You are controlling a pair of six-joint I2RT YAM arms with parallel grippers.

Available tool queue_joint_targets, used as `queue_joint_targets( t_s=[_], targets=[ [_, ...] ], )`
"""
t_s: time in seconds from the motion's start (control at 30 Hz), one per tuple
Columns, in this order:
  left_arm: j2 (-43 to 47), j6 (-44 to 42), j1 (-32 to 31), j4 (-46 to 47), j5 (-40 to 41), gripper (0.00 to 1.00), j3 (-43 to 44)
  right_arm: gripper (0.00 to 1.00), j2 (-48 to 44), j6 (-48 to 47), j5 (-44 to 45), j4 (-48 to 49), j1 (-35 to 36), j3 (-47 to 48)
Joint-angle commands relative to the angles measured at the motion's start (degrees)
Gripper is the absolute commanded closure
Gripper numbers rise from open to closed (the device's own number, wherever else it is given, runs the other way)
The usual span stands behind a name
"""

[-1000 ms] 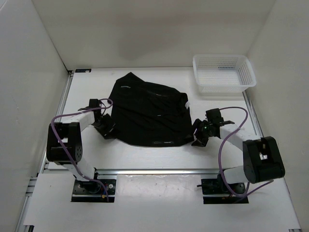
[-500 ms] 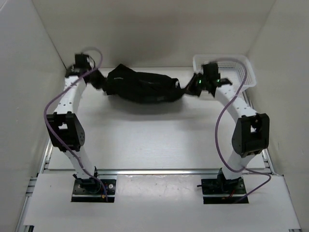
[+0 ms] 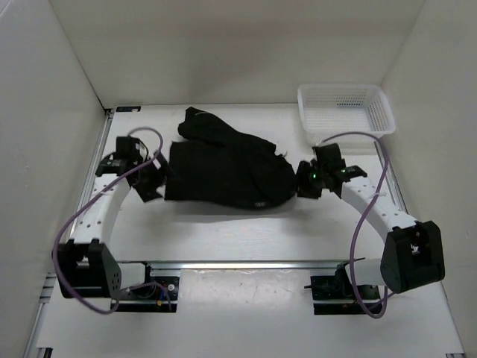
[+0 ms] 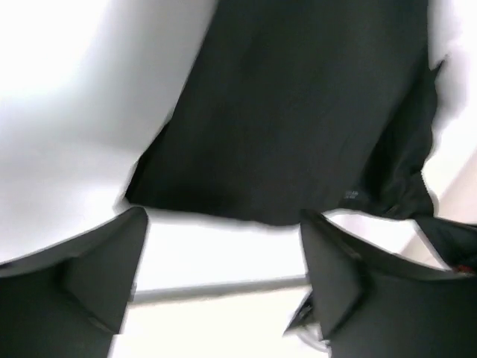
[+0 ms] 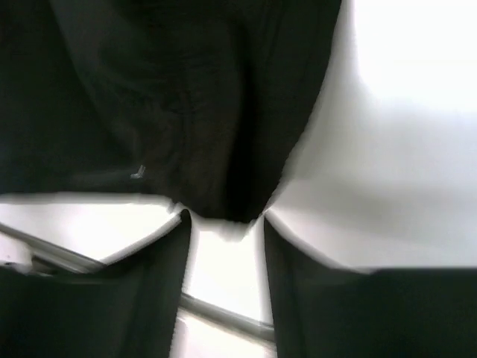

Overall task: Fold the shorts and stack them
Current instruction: Flatten the shorts out

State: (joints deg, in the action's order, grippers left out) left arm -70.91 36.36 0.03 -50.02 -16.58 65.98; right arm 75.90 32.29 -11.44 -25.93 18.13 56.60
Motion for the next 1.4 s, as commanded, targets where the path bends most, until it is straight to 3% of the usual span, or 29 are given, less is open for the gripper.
queue_joint_targets(
  t_s=[0.0,0.07,0.13,0.2,0.23,0.27,0.3,0.33,0.43,0.47,0.53,0.57,0.6,0.7,0.9,0.97,1.07,1.1,1.17,1.2,1.23,1.33,1.37],
  targets=[
    [-1.24,-1.81,0.14,-0.61,1.37,0.01,-9.01,0.47,-4.17,-1.0,3.35,-0.79,0.24,-5.88],
    [-0.63,-1.82,0.14,-0.61,1.37,0.0,-9.55,0.33,-4.97,-1.0,4.4,-2.53,0.24,-5.89],
    [0.25,-2.34,0.14,-0.61,2.42,0.02,-9.55,0.26,-5.5,-1.0,7.03,-4.38,0.24,-4.4],
    [0.87,-2.87,0.14,-2.18,2.95,0.26,-8.85,0.3,-5.5,-1.0,7.84,-7.63,0.24,-3.86],
    [1.56,-2.87,0.14,-2.19,2.96,0.44,-8.85,0.47,-6.02,-1.0,8.45,-8.68,0.24,-3.34],
    [2.27,-2.87,0.14,-2.71,2.96,0.62,-9.54,0.57,-6.03,-1.0,8.45,-10.26,-0.37,-3.86],
    [2.27,-2.87,0.14,-2.71,2.96,0.87,-11.46,0.68,-6.81,-0.13,7.06,-10.89,-1.16,-4.65],
    [3.14,-2.87,0.14,-2.71,1.3,0.9,-12.79,0.87,-8.3,0.48,5.74,-10.89,-1.78,-7.09],
    [5.69,-0.43,-0.64,-2.71,-0.81,0.9,-18.4,0.98,-12.59,3.47,1.09,-10.37,-4.32,-12.37],
    [6.31,0.63,-0.65,-2.19,-1.43,0.83,-19.73,0.98,-13.66,4.17,-2.06,-9.5,-5.55,-16.22],
    [7.71,3.17,-0.65,-0.7,-4.76,0.54,-23.33,0.83,-15.08,6.11,-5.33,-5.63,-7.05,-19.49],
    [7.72,4.06,-1.17,0.09,-4.78,0.14,-24.31,0.53,-15.08,6.64,-7.0,-4.31,-8.45,-21.6],
    [7.72,4.77,-1.18,1.49,-4.78,0.02,-25.19,0.4,-15.08,7.69,-8.58,-1.17,-8.98,-22.31],
    [5.27,6.08,-1.18,4.83,-4.16,0.0,-28.35,0.18,-12.37,8.92,-11.67,2.54,-9.52,-22.94],
    [-4.58,7.59,-1.7,13.37,-5.58,0.0,-29.51,0.15,-1.39,8.93,-12.99,10.63,-10.57,-20.13],
    [-6.77,7.59,-1.7,14.07,-5.05,0.05,-28.11,0.15,0.82,9.45,-13.51,13.18,-10.57,-19.25],
    [-11.06,7.59,-1.7,15.39,-4.25,0.13,-27.3,0.21,5.83,8.93,-12.74,15.12,-10.57,-17.32],
    [-12.22,7.59,-2.49,15.39,-4.25,0.22,-25.74,0.24,8.45,8.93,-12.73,15.12,-10.57,-16.79],
    [-15.37,7.59,-3.19,16.01,-3.72,0.39,-24.58,0.41,11.88,8.41,-12.73,16.52,-10.57,-15.3],
    [-16.35,7.59,-3.2,16.01,-3.03,0.77,-23.36,0.52,12.77,7.79,-12.73,16.53,-10.57,-14.59],
    [-17.23,7.59,-3.2,16.01,-3.54,0.9,-22.48,0.75,13.39,7.78,-12.73,16.53,-10.57,-12.76],
    [-18.47,6.45,-3.2,16.01,-5.39,0.9,-16.95,1.0,14.01,7.26,-12.73,13.73,-10.57,-6.45],
    [-18.47,6.44,-3.2,16.01,-5.92,0.9,-14.58,1.0,14.62,7.26,-12.21,11.98,-10.57,-3.72]
  ],
)
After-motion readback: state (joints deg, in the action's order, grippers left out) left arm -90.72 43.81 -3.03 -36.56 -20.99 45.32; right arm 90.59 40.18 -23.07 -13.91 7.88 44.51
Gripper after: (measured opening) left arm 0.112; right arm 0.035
